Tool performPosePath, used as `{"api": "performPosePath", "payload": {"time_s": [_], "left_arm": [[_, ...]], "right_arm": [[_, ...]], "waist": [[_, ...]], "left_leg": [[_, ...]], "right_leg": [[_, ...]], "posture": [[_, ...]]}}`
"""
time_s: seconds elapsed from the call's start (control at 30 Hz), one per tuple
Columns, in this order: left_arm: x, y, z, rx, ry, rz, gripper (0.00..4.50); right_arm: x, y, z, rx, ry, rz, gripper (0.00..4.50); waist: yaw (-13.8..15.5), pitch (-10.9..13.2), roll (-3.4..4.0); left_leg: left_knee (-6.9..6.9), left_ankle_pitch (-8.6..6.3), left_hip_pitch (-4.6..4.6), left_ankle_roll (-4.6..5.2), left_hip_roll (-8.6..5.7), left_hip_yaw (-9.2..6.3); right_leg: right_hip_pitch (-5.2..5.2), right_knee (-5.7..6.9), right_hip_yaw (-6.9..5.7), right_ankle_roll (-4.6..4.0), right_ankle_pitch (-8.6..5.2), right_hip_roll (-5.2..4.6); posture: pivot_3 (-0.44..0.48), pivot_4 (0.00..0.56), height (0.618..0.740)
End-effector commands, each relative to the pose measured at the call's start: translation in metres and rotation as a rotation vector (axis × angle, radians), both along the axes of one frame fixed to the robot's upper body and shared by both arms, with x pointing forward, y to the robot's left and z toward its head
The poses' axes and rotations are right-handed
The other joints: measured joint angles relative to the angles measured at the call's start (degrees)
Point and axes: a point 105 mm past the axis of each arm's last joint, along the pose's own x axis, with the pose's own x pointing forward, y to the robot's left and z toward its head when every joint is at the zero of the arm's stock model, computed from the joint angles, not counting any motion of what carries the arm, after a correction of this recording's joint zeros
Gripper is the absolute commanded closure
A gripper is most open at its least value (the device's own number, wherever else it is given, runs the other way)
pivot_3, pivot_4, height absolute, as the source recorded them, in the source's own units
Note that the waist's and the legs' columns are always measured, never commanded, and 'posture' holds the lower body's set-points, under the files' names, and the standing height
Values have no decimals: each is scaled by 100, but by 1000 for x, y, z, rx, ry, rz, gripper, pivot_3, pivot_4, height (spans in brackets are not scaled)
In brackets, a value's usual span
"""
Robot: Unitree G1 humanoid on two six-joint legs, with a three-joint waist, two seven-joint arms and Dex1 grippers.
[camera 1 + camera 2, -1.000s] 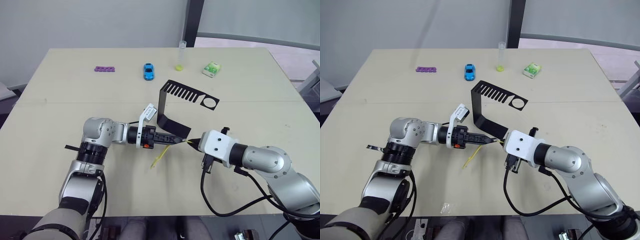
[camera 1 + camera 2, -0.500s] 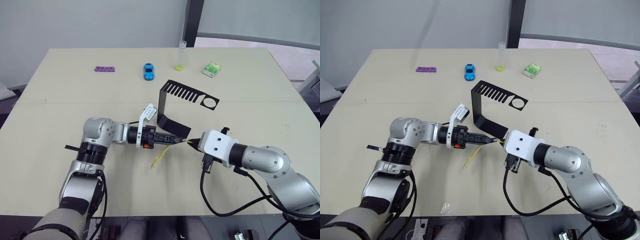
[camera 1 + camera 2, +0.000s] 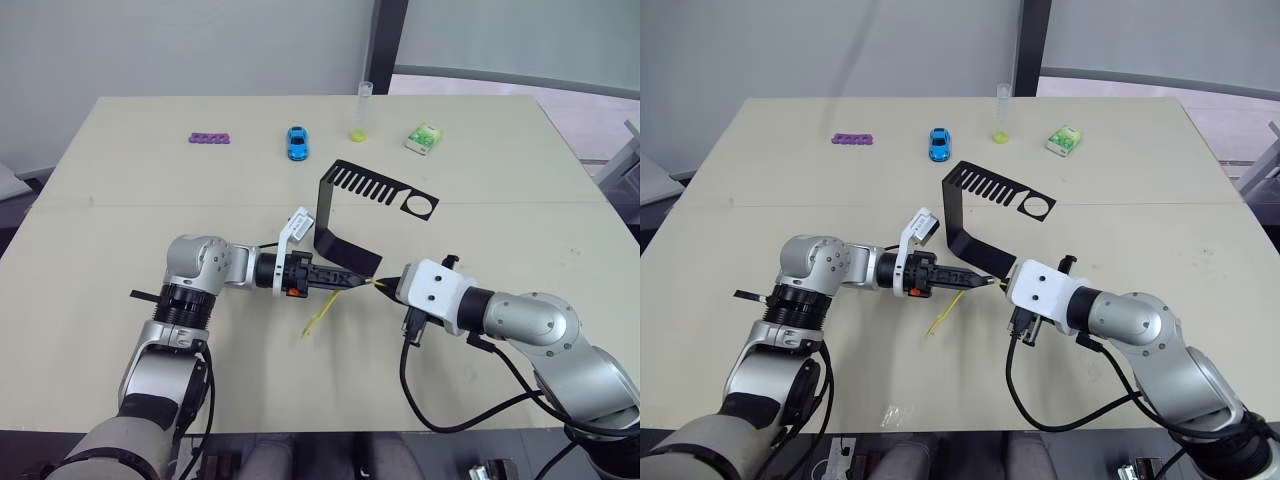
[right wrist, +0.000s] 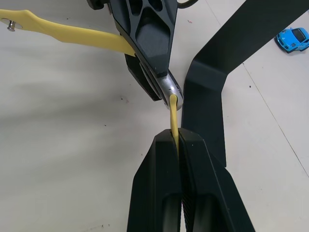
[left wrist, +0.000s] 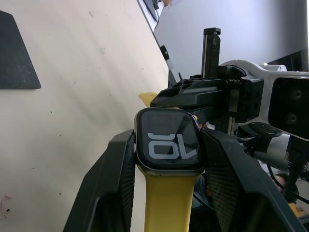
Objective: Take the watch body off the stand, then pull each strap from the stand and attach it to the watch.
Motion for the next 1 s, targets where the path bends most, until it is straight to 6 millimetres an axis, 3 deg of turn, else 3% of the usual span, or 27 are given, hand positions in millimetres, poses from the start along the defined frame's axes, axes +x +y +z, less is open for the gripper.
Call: {"api": "performPosePath", "payload": {"time_s": [0.03,0.7,1.0], "left_arm": [[-12,-18,17,-52,-46,-96,2921],[-13,-20,19,-55,-54,-103,2921],[-6,-16,12,-25,-64,-66,2921]], "right_arm": [[-4,10,12,23,-53,45,4500],[-3,9,12,24,-55,42,4500],[-8,11,22,19,-86,62,4500]], "waist": [[0,0,0],[0,0,0],[1,0,0]], "left_leg": [[0,0,0,0,0,0],[0,0,0,0,0,0],[-1,0,0,0,0,0]], "right_leg": [[0,0,0,0,0,0],[0,0,0,0,0,0],[0,-1,0,0,0,0]], "posture": [[0,150,740],[0,150,740],[0,150,740]]}}
